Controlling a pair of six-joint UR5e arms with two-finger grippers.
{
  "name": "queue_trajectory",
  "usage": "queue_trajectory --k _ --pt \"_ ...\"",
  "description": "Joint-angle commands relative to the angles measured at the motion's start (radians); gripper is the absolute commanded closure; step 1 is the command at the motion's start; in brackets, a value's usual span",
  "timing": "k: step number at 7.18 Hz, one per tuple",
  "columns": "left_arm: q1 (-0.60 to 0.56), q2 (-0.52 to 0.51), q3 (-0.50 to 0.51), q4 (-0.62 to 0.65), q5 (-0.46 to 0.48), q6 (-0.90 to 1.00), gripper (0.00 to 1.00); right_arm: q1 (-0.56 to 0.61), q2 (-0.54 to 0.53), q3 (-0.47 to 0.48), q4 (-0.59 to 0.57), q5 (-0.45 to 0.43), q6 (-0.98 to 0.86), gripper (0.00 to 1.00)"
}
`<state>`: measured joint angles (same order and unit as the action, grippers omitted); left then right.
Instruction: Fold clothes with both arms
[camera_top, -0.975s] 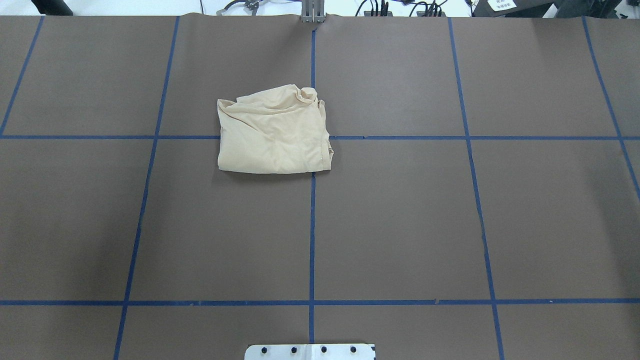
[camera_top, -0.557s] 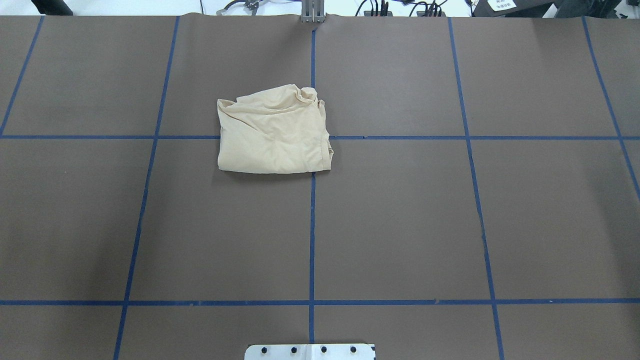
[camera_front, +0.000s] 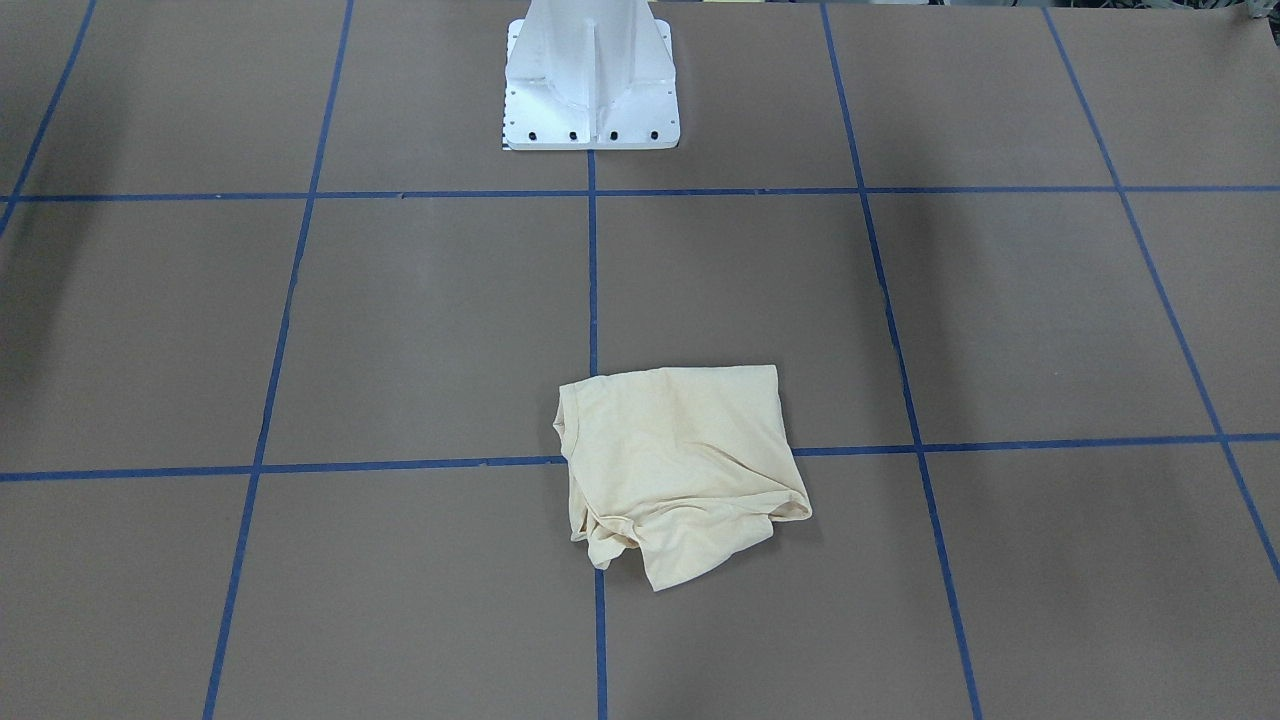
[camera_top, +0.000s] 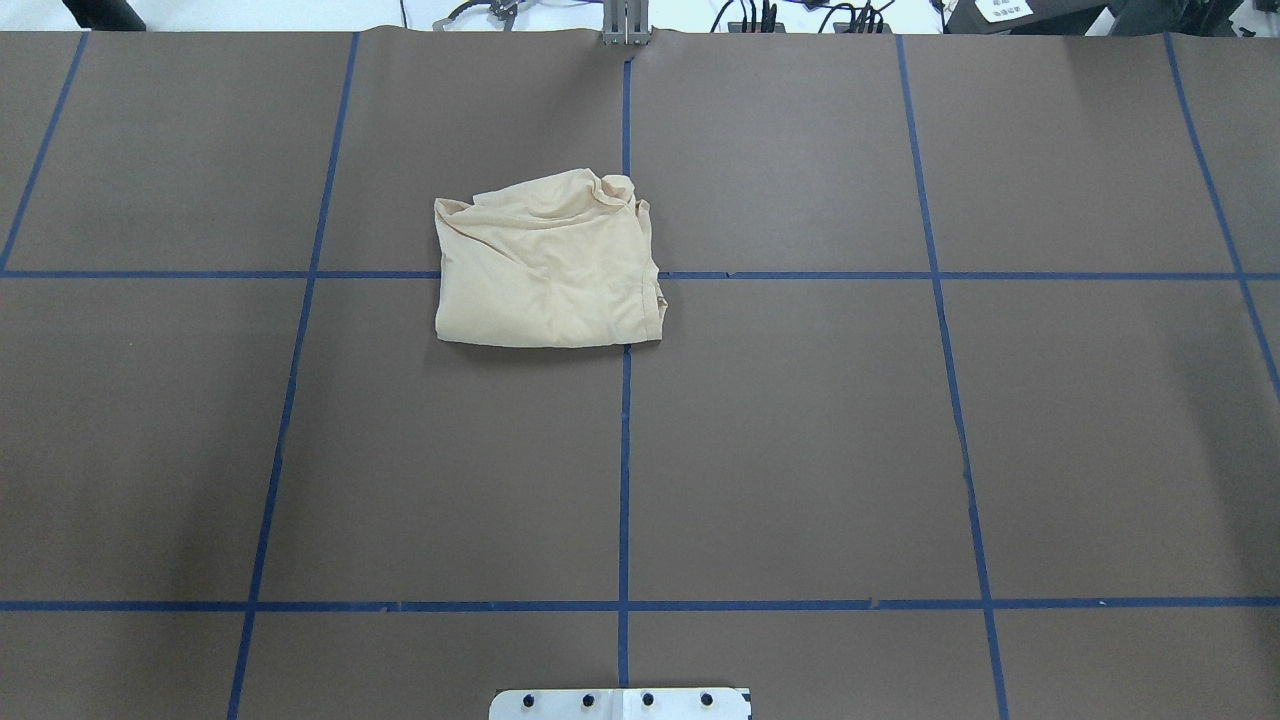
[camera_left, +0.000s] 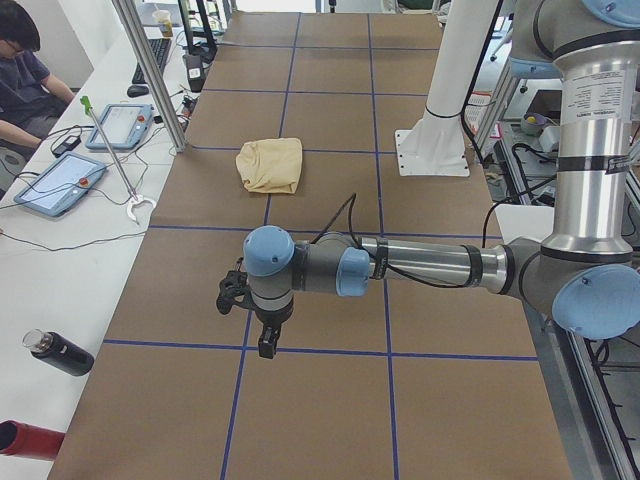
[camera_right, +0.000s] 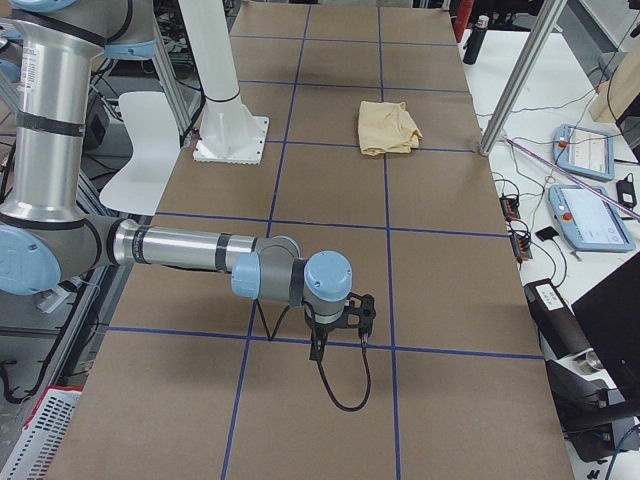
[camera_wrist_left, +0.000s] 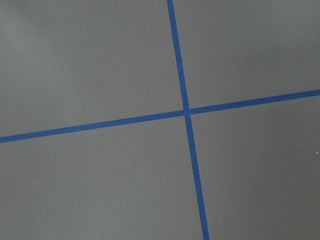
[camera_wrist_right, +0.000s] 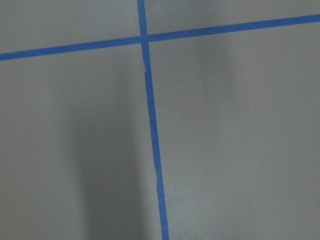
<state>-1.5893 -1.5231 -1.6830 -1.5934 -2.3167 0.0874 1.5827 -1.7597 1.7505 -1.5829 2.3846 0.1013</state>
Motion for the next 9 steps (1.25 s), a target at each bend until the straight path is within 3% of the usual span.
queue_trajectory --k 1,9 --pt "0.002 -0.002 0.000 0.000 0.000 -0.003 0.00 -0.001 0.002 0.015 0.018 0.001 0.061 0.00" --pt "0.000 0.000 0.002 -0.003 -0.001 -0.092 0.00 -0.001 0.002 -0.009 0.017 0.001 0.063 0.00"
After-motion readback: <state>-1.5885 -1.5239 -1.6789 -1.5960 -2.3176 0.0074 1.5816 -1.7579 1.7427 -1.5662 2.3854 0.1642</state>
